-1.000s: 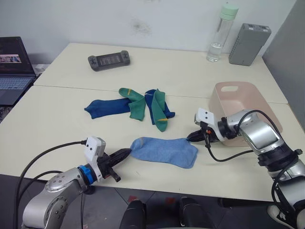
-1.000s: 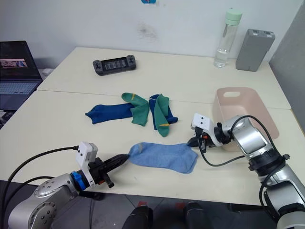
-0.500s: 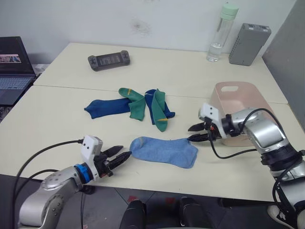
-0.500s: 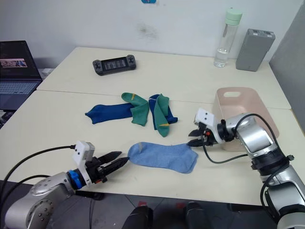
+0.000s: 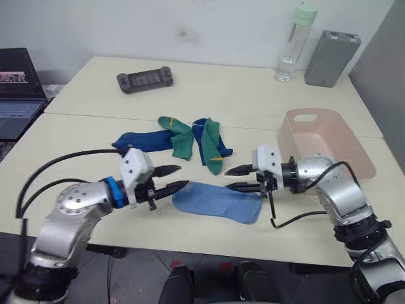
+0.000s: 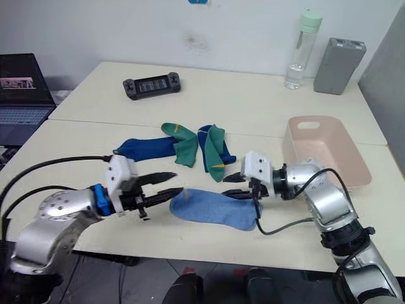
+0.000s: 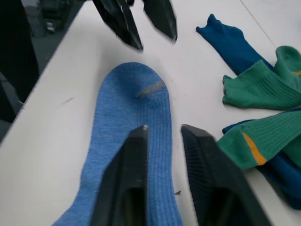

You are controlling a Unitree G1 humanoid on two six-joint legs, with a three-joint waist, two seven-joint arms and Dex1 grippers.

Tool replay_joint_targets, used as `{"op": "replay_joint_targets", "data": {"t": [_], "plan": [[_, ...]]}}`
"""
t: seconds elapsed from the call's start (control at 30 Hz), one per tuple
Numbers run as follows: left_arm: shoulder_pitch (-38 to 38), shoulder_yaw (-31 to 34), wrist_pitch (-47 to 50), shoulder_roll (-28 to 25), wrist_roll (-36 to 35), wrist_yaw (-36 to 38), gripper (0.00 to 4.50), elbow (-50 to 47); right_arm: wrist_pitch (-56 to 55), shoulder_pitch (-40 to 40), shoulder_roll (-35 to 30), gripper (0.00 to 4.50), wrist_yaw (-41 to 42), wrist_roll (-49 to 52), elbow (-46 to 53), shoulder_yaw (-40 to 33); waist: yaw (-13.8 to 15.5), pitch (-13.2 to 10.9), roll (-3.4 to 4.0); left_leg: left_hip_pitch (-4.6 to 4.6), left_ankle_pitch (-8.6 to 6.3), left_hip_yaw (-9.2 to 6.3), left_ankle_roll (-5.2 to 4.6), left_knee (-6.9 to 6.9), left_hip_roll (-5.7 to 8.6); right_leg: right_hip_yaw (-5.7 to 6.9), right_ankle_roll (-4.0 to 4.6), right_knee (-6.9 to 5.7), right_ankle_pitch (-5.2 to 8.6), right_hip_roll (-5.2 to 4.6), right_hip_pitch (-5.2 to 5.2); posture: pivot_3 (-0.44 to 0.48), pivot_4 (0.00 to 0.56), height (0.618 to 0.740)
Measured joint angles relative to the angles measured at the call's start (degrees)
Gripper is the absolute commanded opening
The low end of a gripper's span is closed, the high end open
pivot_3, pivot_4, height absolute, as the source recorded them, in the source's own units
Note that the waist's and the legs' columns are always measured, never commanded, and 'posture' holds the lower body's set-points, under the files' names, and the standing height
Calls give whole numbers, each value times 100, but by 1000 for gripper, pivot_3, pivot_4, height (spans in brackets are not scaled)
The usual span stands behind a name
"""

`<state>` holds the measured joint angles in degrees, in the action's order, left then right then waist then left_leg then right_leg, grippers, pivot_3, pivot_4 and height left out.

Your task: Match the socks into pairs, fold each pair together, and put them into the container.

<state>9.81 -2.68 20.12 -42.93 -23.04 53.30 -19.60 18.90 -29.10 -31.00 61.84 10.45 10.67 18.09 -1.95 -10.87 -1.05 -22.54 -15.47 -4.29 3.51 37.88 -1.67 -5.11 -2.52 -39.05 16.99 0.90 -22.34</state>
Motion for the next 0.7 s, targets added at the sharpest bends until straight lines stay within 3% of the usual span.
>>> {"op": "replay_joint_targets", "data": {"t": [0.1, 0.43, 0.7], "plan": [[76, -439, -330, 51, 486, 90, 16, 457, -250, 211, 65, 0, -132, -247, -240, 159, -8, 0, 0, -2, 0, 1, 0, 0, 1, -2, 0, -1, 0, 0, -2, 0, 150, 740], [101, -642, -484, 172, 924, 125, 16, 1184, -427, 725, -376, 0, -84, -586, -518, 348, 9, 0, 0, -1, -1, -3, -1, 2, 2, 1, 0, -1, 0, -2, 3, 0, 150, 740], [-208, -169, -326, 119, 595, 248, 16, 1039, -389, 1040, -999, 0, 170, -321, -304, -110, 21, 0, 0, -1, -1, -5, -1, 6, 3, 3, 0, 0, 0, -7, 8, 0, 150, 740]]}}
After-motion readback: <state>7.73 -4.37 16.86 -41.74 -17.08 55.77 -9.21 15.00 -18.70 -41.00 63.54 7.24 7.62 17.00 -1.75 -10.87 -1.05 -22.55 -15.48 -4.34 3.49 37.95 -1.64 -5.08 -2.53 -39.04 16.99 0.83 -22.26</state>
